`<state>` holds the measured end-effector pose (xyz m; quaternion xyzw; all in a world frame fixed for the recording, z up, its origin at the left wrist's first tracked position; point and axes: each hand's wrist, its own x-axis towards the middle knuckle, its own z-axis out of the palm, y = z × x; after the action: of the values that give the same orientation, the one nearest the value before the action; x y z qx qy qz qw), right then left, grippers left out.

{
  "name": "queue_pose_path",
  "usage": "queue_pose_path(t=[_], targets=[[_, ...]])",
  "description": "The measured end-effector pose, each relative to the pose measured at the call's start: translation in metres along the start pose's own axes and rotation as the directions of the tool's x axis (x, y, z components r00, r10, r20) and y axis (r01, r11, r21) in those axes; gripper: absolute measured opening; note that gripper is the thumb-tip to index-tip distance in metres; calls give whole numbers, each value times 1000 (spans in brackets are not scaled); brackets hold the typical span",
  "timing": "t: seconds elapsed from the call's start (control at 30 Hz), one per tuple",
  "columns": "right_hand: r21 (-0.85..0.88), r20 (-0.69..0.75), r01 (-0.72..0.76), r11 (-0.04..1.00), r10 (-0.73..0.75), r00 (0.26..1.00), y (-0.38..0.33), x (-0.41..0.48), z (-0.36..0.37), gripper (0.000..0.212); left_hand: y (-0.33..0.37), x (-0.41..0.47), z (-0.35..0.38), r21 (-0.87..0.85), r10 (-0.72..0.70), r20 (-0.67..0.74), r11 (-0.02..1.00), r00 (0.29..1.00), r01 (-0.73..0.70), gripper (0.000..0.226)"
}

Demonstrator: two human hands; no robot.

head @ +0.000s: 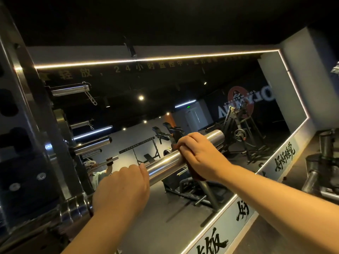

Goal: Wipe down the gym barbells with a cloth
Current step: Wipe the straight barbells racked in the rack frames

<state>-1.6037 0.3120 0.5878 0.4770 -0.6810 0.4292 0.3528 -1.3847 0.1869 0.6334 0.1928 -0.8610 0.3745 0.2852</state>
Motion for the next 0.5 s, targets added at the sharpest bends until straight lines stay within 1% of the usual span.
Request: queue_pose_path(t=[0.03,0.07,0.1,0.13,0.2,0.23,0.27,0.3,0.37,0.43,0.5], targets=[[-29,66,17,999,-15,998,8,5,-11,25,-1,0,-1,-1,-9,11,1000,1000,9,36],[-54,100,-4,999,9,995,19,10,-21,25,0,0,0,22,0,15,1000,1000,0,35],[-65,96,-55,996,61,993,30,16,-30,24,1,-1,0,40,6,10,999,1000,-7,35],[-53,61,-123,991,127,990,39,20,-39,23,2,0,0,51,7,7,999,1000,-7,38],[-25,-24,-260,965,259,965,52,25,-42,23,1,0,2,73,41,-21,997,999,-40,57],[-56,-70,-296,953,292,954,53,25,-38,24,0,1,1,77,65,-23,995,998,-63,65],[-97,-117,-309,946,298,947,52,22,-31,25,0,1,0,82,66,-4,994,998,-66,63],[-102,-164,-295,950,276,947,48,18,-21,26,1,1,-2,86,54,14,995,998,-55,54],[2,-210,-208,978,204,956,35,6,-7,26,3,1,-4,85,35,35,996,999,-38,44],[81,-142,-94,992,104,984,25,-4,-1,26,3,1,-3,83,30,51,996,998,-34,45],[71,-43,-24,997,27,999,29,-8,-7,32,2,2,-1,105,35,35,994,999,-38,53]])
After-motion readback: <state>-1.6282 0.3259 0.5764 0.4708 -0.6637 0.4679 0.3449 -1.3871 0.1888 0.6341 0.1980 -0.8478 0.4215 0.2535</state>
